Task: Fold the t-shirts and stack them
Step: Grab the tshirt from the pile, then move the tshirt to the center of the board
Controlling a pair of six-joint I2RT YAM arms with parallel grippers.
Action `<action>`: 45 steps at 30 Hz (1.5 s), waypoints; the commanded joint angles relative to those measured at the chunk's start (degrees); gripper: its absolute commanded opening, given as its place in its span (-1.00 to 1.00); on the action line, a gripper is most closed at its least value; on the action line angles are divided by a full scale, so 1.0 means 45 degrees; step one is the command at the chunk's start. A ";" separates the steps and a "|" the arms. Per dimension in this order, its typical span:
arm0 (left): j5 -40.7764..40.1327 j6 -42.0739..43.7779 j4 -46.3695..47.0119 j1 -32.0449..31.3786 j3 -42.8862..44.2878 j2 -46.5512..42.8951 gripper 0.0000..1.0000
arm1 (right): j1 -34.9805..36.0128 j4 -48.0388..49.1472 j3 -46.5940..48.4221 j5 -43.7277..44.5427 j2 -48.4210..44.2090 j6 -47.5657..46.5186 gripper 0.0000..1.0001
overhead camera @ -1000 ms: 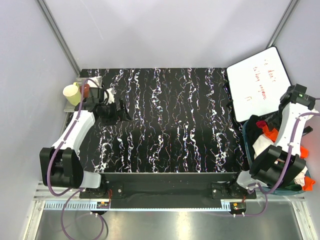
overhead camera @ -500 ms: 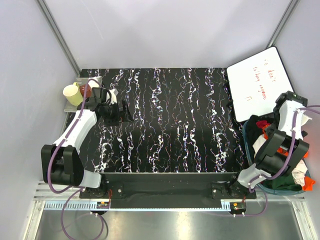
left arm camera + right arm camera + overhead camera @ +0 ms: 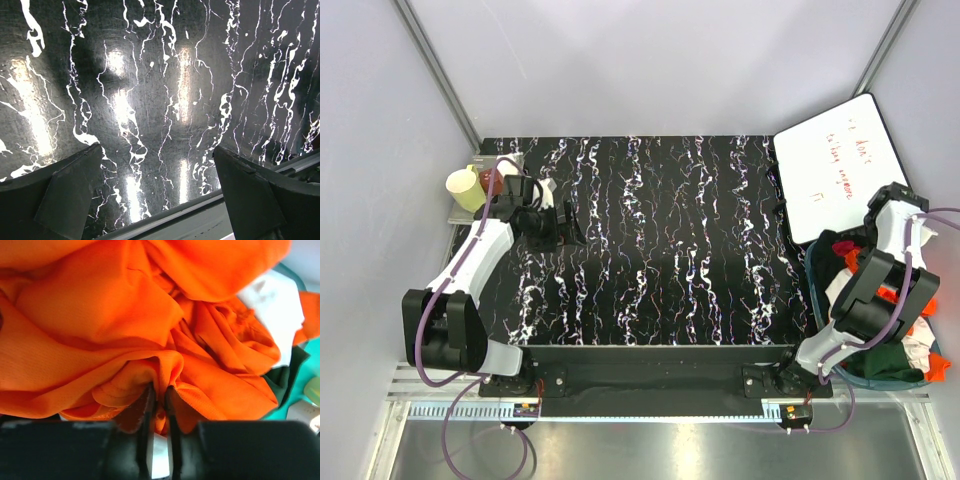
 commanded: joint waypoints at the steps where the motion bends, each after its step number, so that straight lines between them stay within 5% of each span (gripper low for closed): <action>1: -0.0489 0.0321 -0.0275 -0.0033 0.0577 -0.0260 0.98 | -0.0059 0.1295 -0.0245 -0.0825 -0.0053 -0.0592 -0.84; 2: -0.0529 0.0341 -0.0314 -0.0033 0.0597 -0.0260 0.98 | -0.0059 0.1453 -0.0284 -0.0983 -0.0189 -0.0728 -1.00; 11: -0.0686 0.0321 -0.0588 -0.0033 0.0655 -0.0202 0.98 | 0.0117 0.1865 0.0652 -0.3053 -0.2065 -0.1081 -1.00; 26: -0.0412 0.0224 -0.0705 -0.0170 0.1065 -0.0123 0.98 | 0.2283 0.2274 0.5924 -0.5925 -0.3297 -0.1959 -1.00; 35: -0.1522 -0.0108 -0.0725 -0.0189 0.1436 -0.0864 0.98 | 0.5894 0.2158 1.0044 -0.7137 -0.1521 -0.1745 -1.00; 40: -0.3302 -0.0343 -0.0842 -0.0170 0.2119 -0.1392 0.98 | 0.9934 0.1397 1.1959 -0.6163 0.0548 -0.2211 -1.00; 45: -0.3790 -0.0518 -0.0978 -0.0170 0.2647 -0.1587 0.98 | 1.2262 0.1473 1.2410 -0.5962 0.2969 -0.2350 -1.00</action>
